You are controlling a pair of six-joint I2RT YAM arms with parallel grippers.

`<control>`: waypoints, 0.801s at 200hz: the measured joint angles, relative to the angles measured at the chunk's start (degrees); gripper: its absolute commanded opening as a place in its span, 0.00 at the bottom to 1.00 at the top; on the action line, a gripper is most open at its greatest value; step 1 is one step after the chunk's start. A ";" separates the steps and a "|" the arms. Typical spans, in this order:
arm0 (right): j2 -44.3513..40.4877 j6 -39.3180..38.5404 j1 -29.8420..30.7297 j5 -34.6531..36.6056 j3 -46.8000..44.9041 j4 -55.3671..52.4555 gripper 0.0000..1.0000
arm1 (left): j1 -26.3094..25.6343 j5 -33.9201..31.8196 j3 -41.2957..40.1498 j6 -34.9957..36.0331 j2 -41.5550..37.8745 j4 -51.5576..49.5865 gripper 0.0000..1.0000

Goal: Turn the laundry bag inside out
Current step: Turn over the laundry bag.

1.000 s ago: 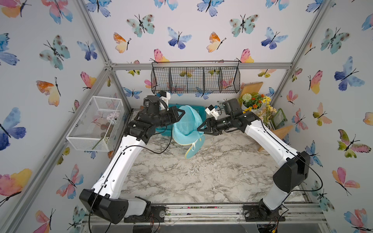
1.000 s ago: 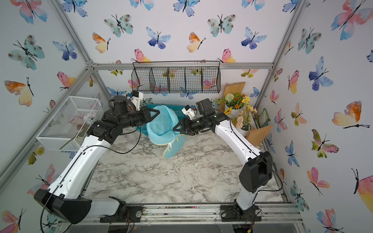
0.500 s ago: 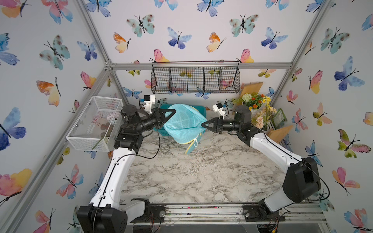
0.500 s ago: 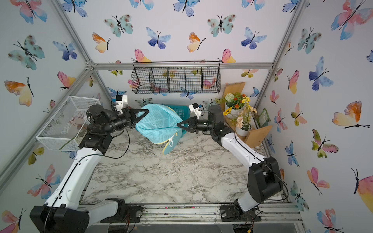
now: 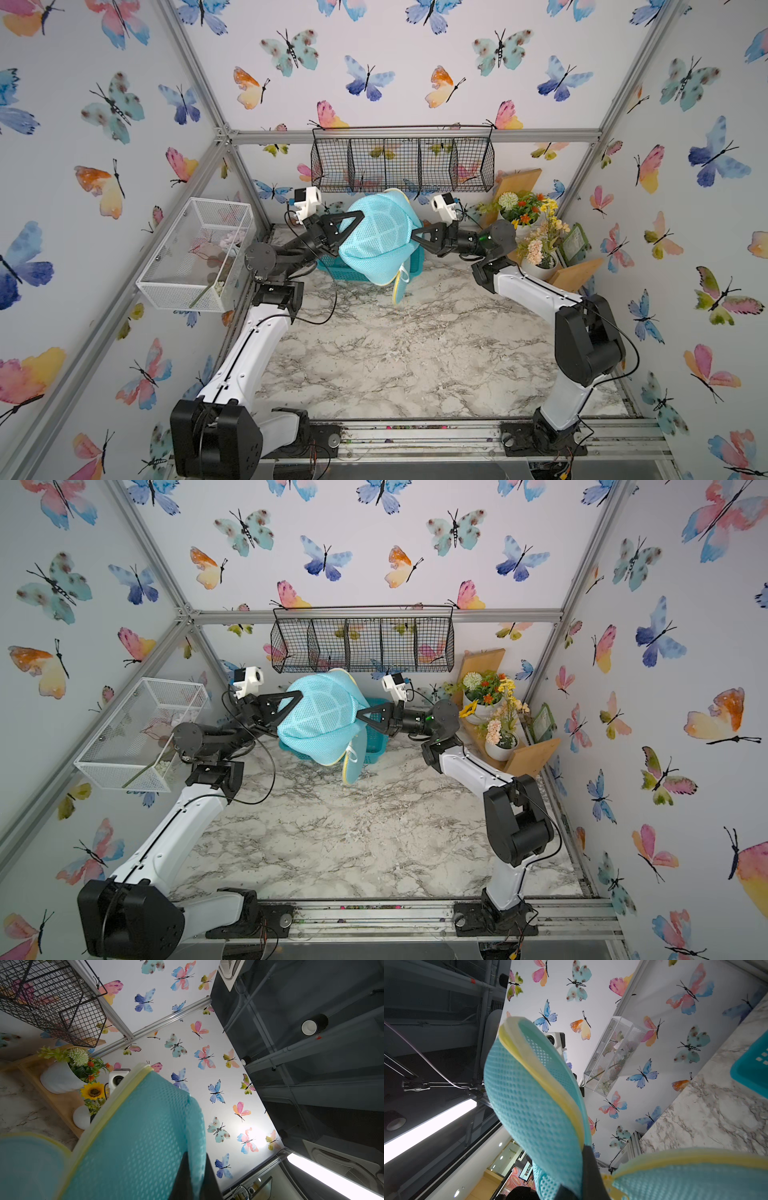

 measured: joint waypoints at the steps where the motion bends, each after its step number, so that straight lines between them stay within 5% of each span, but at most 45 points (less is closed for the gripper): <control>1: 0.11 0.04 0.00 -0.04 0.28 0.04 0.03 | 0.00 0.00 0.00 0.00 0.00 0.00 0.00; 67: 3.69 1.09 0.07 -4.31 10.25 -0.37 0.03 | -1.25 0.07 0.07 12.02 -4.66 -16.04 0.00; 122: 5.99 2.47 2.14 -4.81 6.75 -2.49 0.03 | -1.77 4.20 1.88 10.25 -2.71 -13.73 0.00; 160: 7.82 5.64 6.88 -6.78 6.19 -1.44 0.03 | -1.97 5.35 1.95 0.33 0.76 0.59 0.00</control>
